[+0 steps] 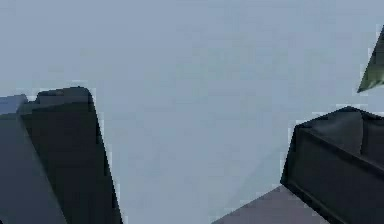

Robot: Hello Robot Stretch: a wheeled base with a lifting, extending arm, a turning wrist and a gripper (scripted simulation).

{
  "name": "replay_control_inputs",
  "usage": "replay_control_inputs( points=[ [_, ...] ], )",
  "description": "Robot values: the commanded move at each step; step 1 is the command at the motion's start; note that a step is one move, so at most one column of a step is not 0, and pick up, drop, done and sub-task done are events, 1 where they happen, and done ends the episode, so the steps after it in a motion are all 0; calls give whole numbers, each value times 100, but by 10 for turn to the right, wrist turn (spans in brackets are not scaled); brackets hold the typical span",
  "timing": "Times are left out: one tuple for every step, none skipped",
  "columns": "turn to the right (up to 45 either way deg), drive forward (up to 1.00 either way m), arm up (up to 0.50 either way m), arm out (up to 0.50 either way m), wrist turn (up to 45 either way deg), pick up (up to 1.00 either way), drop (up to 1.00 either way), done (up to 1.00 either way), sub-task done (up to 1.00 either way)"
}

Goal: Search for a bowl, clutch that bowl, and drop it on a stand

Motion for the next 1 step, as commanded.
replay_control_inputs(
  points=[
    [0,10,0,0,0,0,0,0,0]
  ],
)
